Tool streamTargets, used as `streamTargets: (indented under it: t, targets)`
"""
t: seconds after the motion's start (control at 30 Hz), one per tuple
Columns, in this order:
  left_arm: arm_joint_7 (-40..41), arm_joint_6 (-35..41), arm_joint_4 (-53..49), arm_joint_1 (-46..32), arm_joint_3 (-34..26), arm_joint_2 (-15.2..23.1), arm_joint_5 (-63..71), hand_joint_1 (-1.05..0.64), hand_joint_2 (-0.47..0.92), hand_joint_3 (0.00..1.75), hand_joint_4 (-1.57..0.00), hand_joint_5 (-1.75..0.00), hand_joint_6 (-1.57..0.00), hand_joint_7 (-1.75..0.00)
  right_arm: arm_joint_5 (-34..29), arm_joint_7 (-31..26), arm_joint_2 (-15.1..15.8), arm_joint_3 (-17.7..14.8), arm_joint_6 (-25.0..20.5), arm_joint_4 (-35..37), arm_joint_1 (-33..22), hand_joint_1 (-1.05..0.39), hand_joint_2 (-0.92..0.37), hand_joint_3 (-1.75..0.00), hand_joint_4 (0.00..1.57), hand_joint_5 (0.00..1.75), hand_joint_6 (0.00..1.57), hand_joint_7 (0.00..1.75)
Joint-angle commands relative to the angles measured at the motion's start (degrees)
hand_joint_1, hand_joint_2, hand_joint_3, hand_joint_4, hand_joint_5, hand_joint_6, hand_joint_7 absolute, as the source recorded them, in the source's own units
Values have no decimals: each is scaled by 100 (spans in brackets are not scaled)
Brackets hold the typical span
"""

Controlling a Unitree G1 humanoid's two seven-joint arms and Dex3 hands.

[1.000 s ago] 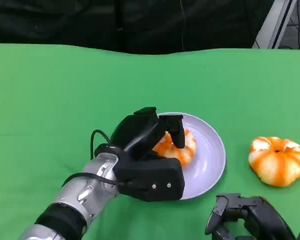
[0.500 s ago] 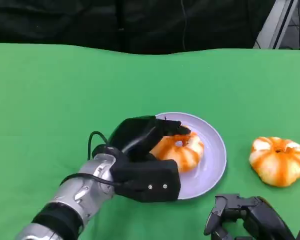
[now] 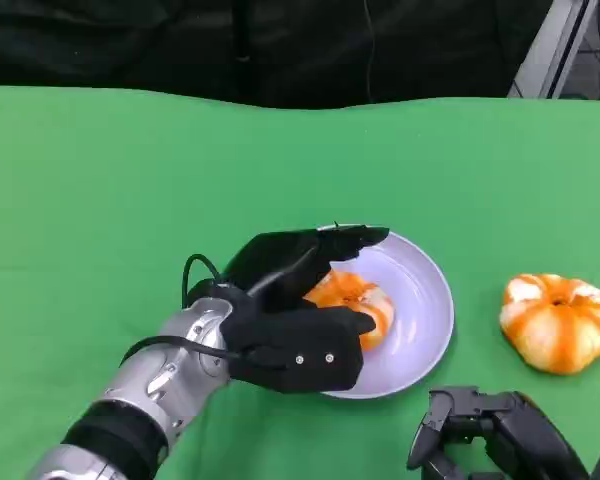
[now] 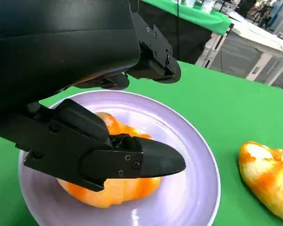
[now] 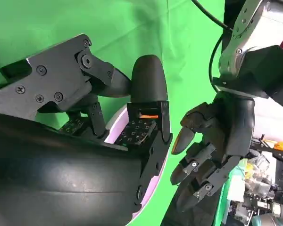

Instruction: Grasp the bread from the table and place it into the plate.

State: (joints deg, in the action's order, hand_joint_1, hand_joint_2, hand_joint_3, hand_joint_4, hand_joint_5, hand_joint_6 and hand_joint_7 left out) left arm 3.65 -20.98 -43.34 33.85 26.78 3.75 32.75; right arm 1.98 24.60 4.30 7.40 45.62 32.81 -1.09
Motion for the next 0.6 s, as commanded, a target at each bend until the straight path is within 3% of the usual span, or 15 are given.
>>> streamTargets:
  t: [0.03,0.33,0.43,0.6]
  targets:
    - [-623,-33,540,-294,-296,191,-600,-102,92,85,-22,0,-20,0,-38,-72,65,-28,92,-9,-47,-11,-60,-99,83,145,87,116]
    - [-767,79,732,-371,-321,212,-649,-103,92,90,-22,0,-19,0,-54,-85,64,-29,95,-8,-47,-11,-61,-98,84,143,87,116]
    - [-661,-792,773,-936,-1090,-204,-1957,-95,92,77,-35,-4,-25,-2,48,-2,52,-26,32,9,-46,-11,-62,-97,84,143,87,116]
    - [-837,-1197,886,-1233,-1461,-391,-2591,-89,92,71,-43,-5,-28,-2,40,-19,31,-32,103,19,-48,-10,-63,-95,85,143,87,117]
